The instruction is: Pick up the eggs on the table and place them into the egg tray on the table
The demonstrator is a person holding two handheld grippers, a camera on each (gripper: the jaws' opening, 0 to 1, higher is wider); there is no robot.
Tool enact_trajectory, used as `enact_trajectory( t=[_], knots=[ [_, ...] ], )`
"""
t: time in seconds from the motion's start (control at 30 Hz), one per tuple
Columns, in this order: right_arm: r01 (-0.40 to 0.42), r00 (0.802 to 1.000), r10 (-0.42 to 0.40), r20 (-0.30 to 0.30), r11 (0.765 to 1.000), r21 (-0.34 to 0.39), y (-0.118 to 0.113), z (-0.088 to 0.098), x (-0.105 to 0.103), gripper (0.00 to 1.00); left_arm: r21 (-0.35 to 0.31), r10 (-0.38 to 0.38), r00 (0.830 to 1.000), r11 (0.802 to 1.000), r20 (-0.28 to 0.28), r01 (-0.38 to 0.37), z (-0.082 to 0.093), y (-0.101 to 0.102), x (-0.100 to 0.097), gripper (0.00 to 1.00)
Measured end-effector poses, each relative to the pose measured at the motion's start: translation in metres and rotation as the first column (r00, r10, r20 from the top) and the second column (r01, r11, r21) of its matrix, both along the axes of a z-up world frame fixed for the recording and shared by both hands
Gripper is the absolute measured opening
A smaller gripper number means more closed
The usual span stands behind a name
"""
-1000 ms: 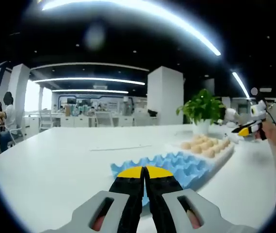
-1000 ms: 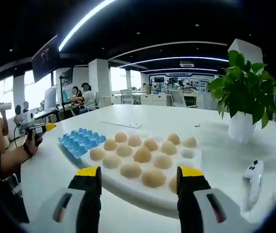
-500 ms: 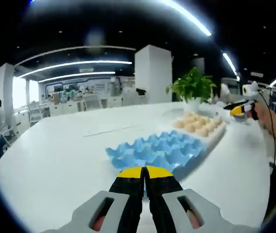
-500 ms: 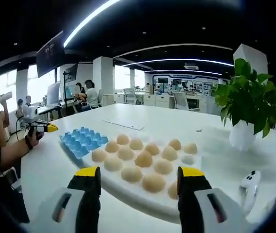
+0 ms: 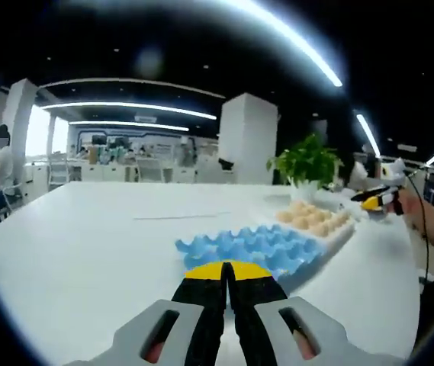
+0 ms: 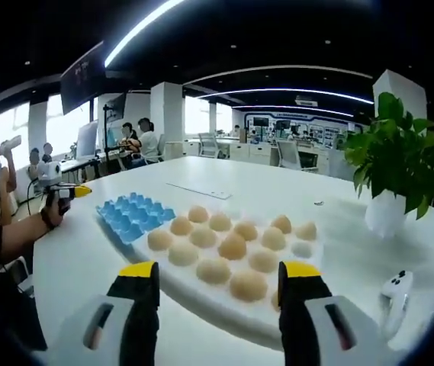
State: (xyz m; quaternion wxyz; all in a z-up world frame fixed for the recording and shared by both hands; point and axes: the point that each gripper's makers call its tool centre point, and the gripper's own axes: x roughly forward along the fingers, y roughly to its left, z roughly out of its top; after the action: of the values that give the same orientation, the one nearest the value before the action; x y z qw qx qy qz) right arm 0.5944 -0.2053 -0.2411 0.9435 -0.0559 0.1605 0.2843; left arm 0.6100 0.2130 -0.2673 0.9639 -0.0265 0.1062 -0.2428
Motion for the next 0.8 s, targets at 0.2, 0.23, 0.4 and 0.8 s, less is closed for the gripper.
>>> enact_trajectory(
  t=[0.2,0.23,0.4,0.8],
  knots=[
    [-0.001,1.000,0.001,-0.003,1.000,0.002,0.001,0.001,-0.004,0.66,-0.002,-0.010,1.000,1.000,0.010,0.010,0.002,0.000,-0.001,0.00],
    [0.001,1.000,-0.001,-0.002,1.000,0.005,0.001,0.001,-0.005,0.66,-0.006,-0.017,1.000,1.000,0.013,0.017,0.003,0.000,-0.001,0.00],
    [0.000,1.000,0.000,-0.002,1.000,0.030,0.004,0.002,-0.010,0.66,0.016,0.018,1.000,1.000,-0.002,-0.018,0.000,0.000,0.005,0.00],
    [-0.007,1.000,0.007,0.014,1.000,0.003,0.005,0.006,-0.011,0.67,0.016,-0.007,1.000,1.000,0.015,0.007,0.006,-0.010,0.001,0.00]
  ],
)
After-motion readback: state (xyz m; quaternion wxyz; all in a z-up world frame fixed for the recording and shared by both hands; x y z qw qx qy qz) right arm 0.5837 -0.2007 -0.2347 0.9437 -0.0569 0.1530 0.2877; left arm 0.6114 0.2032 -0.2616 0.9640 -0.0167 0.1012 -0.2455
